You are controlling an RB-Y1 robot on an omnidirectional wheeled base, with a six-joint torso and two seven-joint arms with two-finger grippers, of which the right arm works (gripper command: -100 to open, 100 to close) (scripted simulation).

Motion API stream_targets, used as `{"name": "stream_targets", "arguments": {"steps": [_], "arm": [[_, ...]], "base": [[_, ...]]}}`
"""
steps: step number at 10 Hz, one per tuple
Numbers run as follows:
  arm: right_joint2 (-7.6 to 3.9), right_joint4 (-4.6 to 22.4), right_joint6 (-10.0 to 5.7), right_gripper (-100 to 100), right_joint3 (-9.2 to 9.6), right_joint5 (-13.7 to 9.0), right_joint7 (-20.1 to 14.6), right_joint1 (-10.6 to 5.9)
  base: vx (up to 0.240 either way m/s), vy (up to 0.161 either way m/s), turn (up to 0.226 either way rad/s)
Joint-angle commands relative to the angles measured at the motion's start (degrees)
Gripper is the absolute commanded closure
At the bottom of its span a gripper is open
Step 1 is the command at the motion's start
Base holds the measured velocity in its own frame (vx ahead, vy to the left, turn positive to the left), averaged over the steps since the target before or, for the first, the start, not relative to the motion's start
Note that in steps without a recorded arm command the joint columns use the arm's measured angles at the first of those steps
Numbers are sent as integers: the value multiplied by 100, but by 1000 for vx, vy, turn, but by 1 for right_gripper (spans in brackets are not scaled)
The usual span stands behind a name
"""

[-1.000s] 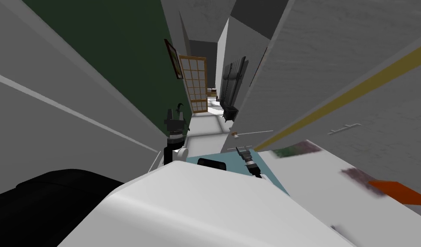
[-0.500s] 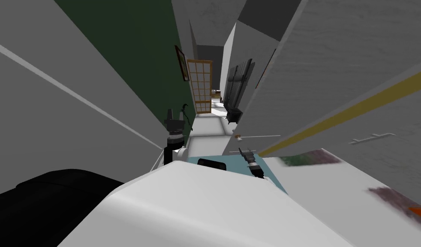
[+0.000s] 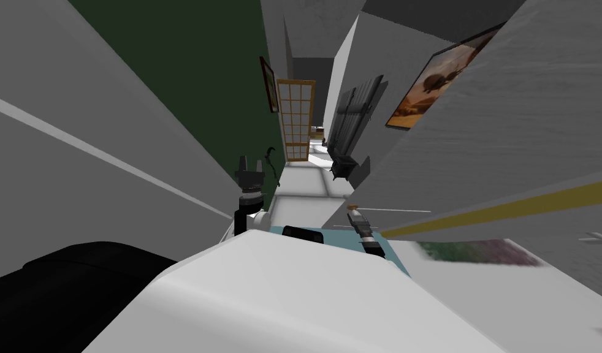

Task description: Pull the door open

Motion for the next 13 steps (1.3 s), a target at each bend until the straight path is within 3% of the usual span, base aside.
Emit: {"name": "stream_targets", "arguments": {"steps": [1, 2, 7, 13], "arm": [[0, 0, 0, -100, 0, 0, 0, 0], [0, 0, 0, 100, 0, 0, 0, 0], [0, 0, 0, 100, 0, 0, 0, 0], [2, -24, 85, 100, 53, -259, -770, -38]], "base": [[83, 11, 14], [-14, -8, -22], [-13, -6, 1], [-33, -23, 57]]}}
